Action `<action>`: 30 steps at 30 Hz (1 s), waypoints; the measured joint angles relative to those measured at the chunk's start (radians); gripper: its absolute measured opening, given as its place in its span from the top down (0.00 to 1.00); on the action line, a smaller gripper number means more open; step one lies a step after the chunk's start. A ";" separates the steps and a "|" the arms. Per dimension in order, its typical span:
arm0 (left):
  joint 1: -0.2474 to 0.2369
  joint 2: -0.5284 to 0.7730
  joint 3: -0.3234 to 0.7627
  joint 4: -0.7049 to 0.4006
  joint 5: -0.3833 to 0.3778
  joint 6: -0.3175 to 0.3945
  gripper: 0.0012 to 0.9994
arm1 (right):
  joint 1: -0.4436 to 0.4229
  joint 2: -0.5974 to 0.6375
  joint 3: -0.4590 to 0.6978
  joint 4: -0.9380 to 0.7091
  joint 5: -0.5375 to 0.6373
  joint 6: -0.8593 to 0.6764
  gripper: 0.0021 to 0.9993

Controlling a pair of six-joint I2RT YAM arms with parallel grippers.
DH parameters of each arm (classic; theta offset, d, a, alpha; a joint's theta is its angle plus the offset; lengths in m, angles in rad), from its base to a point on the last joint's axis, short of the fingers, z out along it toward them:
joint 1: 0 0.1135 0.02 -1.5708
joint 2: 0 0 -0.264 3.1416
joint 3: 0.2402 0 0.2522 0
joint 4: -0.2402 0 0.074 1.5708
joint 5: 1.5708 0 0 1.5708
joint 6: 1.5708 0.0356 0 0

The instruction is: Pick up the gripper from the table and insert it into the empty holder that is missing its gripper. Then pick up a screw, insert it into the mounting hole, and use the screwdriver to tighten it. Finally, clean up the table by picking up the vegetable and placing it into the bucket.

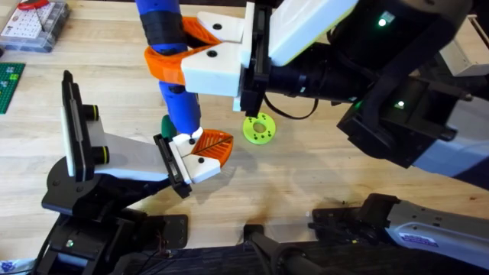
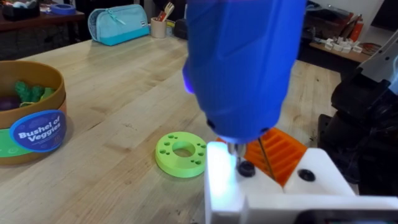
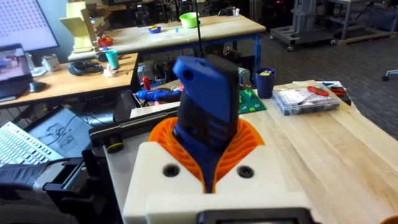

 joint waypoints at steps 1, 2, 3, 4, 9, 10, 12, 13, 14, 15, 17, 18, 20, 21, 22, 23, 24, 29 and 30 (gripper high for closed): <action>0.000 0.000 0.000 -0.001 0.000 0.000 0.99 | 0.000 0.000 0.000 -0.009 -0.001 0.000 0.97; 0.000 0.000 0.000 -0.002 0.001 -0.001 0.99 | 0.000 0.001 -0.001 -0.015 -0.001 0.000 0.97; 0.000 0.000 0.000 -0.004 0.003 -0.003 0.99 | 0.000 0.004 -0.002 -0.015 -0.001 0.000 0.97; 0.000 0.000 0.000 -0.004 0.003 -0.004 0.99 | 0.000 0.004 -0.002 -0.013 0.000 0.001 0.97; 0.000 0.000 0.000 -0.004 0.003 -0.004 0.99 | -0.001 0.004 -0.010 0.034 -0.001 0.000 0.97; 0.000 0.000 0.000 -0.004 0.003 -0.004 0.99 | -0.001 0.004 -0.012 0.050 -0.001 0.000 0.97; 0.000 0.000 0.000 -0.004 0.003 -0.004 0.99 | -0.001 0.004 -0.013 0.085 -0.001 0.000 0.97; 0.000 0.000 0.000 -0.004 0.003 -0.004 0.99 | -0.001 0.004 -0.013 0.098 -0.001 0.000 0.97; 0.000 0.000 0.000 -0.004 0.003 -0.004 0.99 | -0.001 0.004 -0.013 0.106 -0.001 0.000 0.97; 0.000 0.000 0.000 -0.004 0.004 -0.004 0.99 | -0.001 0.004 -0.013 0.110 -0.002 0.000 0.97; 0.000 0.000 0.000 -0.004 0.004 -0.004 0.99 | -0.001 0.004 -0.013 0.114 -0.006 0.000 0.97; 0.000 0.000 0.000 -0.004 0.004 -0.004 0.99 | -0.001 0.004 -0.013 0.119 -0.012 0.000 0.97; 0.000 0.000 0.000 -0.004 0.003 -0.004 0.99 | -0.001 0.002 -0.013 0.136 -0.032 0.000 0.97; 0.000 0.000 0.000 -0.004 0.004 -0.004 0.99 | -0.001 -0.001 -0.013 0.141 -0.043 0.000 0.97; 0.000 0.000 0.000 -0.004 0.004 -0.004 0.99 | -0.001 -0.006 -0.013 0.143 -0.050 0.000 0.97; 0.000 0.000 0.000 -0.004 0.004 -0.004 0.99 | -0.001 -0.013 -0.013 0.143 -0.058 0.000 0.97; 0.000 0.000 0.000 -0.004 0.004 -0.004 0.99 | -0.001 -0.023 -0.013 0.143 -0.064 0.000 0.97; 0.000 0.000 0.000 -0.004 0.003 -0.004 0.99 | -0.001 -0.080 -0.013 0.149 -0.079 0.000 0.97; 0.000 0.000 0.000 -0.004 0.003 -0.004 0.99 | -0.001 -0.089 -0.013 0.152 -0.081 0.000 0.97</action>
